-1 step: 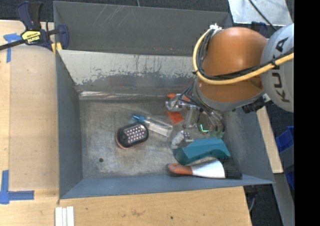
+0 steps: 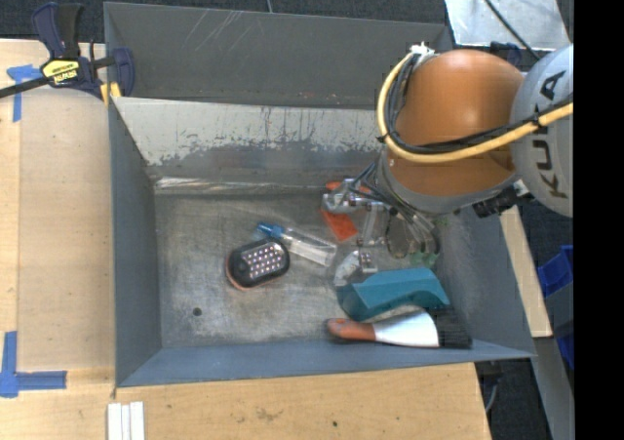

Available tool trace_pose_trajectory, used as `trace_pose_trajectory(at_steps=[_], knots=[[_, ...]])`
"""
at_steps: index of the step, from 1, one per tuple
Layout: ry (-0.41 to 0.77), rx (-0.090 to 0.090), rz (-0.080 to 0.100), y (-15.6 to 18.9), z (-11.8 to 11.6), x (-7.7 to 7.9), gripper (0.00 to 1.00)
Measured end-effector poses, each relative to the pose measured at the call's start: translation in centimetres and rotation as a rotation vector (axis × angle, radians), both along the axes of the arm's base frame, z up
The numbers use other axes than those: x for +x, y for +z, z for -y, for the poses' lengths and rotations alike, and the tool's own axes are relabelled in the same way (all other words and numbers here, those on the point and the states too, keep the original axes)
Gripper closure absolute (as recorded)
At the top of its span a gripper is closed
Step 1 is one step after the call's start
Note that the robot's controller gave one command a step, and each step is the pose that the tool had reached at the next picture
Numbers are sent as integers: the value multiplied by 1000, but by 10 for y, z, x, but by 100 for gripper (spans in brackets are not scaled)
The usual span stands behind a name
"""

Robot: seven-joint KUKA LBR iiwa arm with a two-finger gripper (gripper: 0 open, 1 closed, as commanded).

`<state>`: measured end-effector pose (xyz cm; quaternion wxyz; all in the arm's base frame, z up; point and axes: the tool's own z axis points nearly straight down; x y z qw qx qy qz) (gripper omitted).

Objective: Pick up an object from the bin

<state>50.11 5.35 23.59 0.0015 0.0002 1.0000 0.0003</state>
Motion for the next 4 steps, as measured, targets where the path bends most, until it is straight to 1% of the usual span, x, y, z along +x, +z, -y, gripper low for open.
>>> trace_pose_trajectory(at_steps=[1, 2, 3, 4], knots=[[61, 0, 6, -69, -22, 30, 0], [232, -1, -3, -78, -54, 61, 0], [287, -1, 1, -104, -48, 68, 0], [376, -1, 13, -159, -53, 74, 0]])
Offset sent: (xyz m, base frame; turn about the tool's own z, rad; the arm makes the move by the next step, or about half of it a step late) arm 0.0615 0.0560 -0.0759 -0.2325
